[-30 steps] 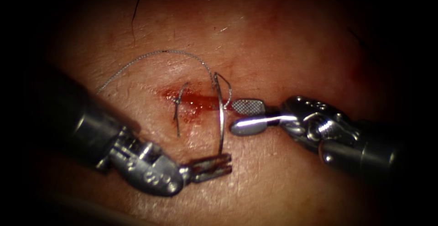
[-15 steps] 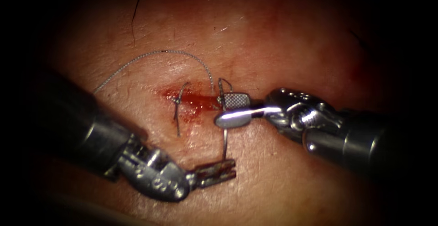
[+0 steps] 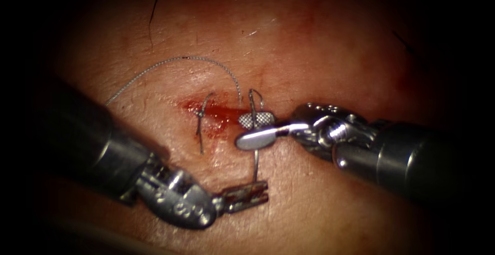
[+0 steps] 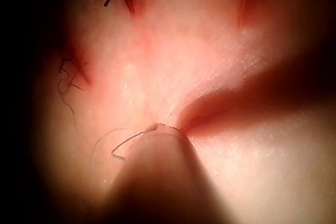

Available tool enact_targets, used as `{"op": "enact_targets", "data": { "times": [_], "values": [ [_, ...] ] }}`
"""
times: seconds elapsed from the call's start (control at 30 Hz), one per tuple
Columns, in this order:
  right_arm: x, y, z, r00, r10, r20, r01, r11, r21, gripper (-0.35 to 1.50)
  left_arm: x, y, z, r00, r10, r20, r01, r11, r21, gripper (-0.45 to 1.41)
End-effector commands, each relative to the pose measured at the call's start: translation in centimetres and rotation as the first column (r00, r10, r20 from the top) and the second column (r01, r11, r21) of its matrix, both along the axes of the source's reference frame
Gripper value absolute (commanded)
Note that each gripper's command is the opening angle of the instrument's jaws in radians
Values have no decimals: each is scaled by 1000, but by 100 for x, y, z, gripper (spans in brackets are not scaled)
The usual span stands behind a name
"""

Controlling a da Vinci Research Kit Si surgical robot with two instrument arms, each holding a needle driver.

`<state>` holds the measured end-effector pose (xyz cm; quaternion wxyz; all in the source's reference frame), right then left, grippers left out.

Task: Wound Closure

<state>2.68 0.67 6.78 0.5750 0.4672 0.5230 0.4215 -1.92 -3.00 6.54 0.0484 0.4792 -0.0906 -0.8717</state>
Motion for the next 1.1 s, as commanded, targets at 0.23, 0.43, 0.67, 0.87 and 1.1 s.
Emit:
{"op": "enact_targets", "data": {
  "times": [0.23,0.43,0.67,0.87,1.1],
  "values": [
    [8,-1,5,1000,-7,-11,7,1000,8,-35,-5,-15,9,1000,10,2,-10,1000,2,-45],
    [3,5,11,1000,19,-12,-20,995,-95,-35,1,-2,1,997,-69,35,64,990,124,83],
    [0,18,21,1000,16,-24,-25,908,-419,-35,36,19,-9,972,-227,63,179,886,427,79],
    [11,35,27,999,-27,28,39,762,-646,-35,42,19,30,974,-225,25,190,872,450,56],
    [24,57,35,998,-18,61,60,594,-802,-35,50,31,77,972,-236,-19,215,843,494,42]
  ]
}}
